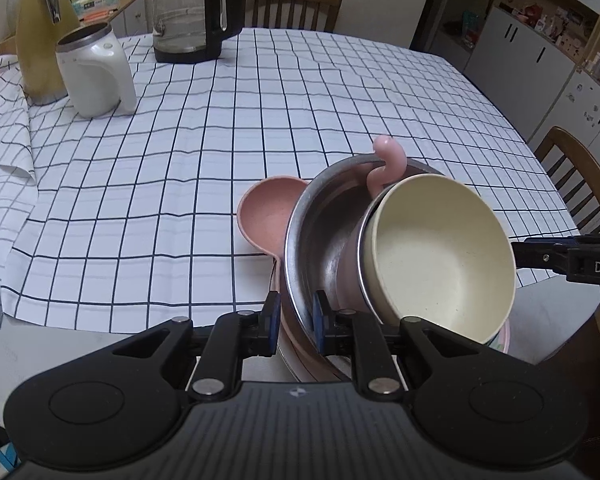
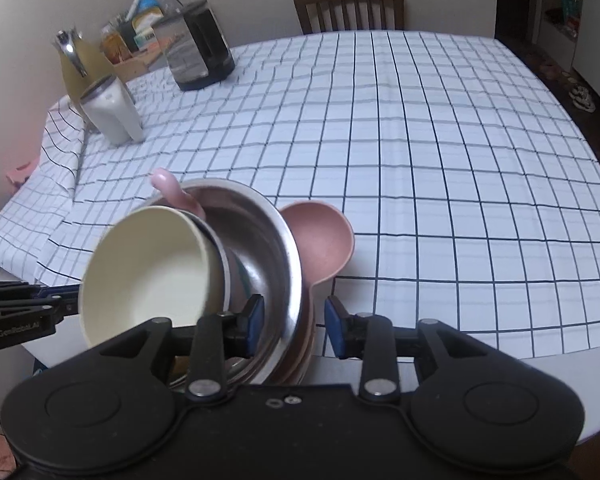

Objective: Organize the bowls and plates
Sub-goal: 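Lift the steel bowl with nested bowls and carry it over the plate stack, then lower the steel bowl onto the plate stack and open both grippers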

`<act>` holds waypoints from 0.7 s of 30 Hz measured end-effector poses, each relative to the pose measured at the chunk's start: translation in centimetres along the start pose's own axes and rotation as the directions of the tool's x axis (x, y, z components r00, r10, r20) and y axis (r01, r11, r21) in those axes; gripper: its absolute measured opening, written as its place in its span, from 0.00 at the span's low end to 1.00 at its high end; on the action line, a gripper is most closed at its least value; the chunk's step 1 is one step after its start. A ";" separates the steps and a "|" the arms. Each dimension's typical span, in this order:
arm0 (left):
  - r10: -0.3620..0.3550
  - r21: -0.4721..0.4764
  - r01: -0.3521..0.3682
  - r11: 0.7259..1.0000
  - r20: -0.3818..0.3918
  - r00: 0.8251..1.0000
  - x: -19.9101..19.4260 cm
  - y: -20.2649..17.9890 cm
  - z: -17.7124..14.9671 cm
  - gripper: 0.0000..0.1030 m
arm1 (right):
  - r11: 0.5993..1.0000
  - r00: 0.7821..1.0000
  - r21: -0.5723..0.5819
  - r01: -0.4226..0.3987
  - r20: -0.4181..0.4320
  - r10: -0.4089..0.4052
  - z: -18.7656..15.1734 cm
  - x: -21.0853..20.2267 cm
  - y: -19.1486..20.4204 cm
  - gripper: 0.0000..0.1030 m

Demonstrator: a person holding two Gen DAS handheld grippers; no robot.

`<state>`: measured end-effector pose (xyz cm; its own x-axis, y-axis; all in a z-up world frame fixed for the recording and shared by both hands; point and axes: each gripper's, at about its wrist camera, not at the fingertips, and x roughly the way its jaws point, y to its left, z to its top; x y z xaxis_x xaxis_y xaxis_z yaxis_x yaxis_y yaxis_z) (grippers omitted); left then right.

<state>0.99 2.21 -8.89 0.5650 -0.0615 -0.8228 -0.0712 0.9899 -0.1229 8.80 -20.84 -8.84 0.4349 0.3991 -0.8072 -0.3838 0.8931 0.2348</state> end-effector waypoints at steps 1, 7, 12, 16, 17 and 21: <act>0.004 0.002 -0.004 1.000 0.008 1.000 -0.3 0.0 -0.1 0.15 | 1.000 1.000 -0.007 0.000 0.013 0.000 -0.2 -0.4 0.3 0.35; 0.016 -0.001 -0.015 1.000 0.074 0.997 -2.6 -0.7 -0.8 0.53 | 0.998 0.997 -0.057 -0.015 0.081 0.019 -1.1 -2.9 1.7 0.44; 0.046 -0.012 -0.045 0.999 0.136 0.990 -4.7 -1.9 -1.5 0.69 | 0.994 0.990 -0.105 -0.029 0.136 0.043 -1.6 -4.9 2.5 0.56; 0.066 -0.035 -0.061 0.998 0.163 0.984 -6.2 -3.2 -2.3 0.69 | 0.989 0.983 -0.145 -0.041 0.172 0.066 -2.1 -6.5 2.7 0.66; 0.067 -0.036 -0.062 0.997 0.169 0.983 -6.6 -3.6 -2.4 0.69 | 0.987 0.981 -0.153 -0.048 0.177 0.075 -2.3 -6.9 2.7 0.69; 0.063 -0.029 -0.058 0.998 0.194 0.979 -8.2 -5.5 -3.4 0.69 | 0.981 0.973 -0.180 -0.068 0.205 0.105 -3.2 -8.6 2.7 0.75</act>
<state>-6.03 -3.16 -3.34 0.7084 0.0271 -0.7053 -0.1282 0.9876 -0.0908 1.43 -22.53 -2.98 0.5502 0.5246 -0.6496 -0.5525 0.8121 0.1878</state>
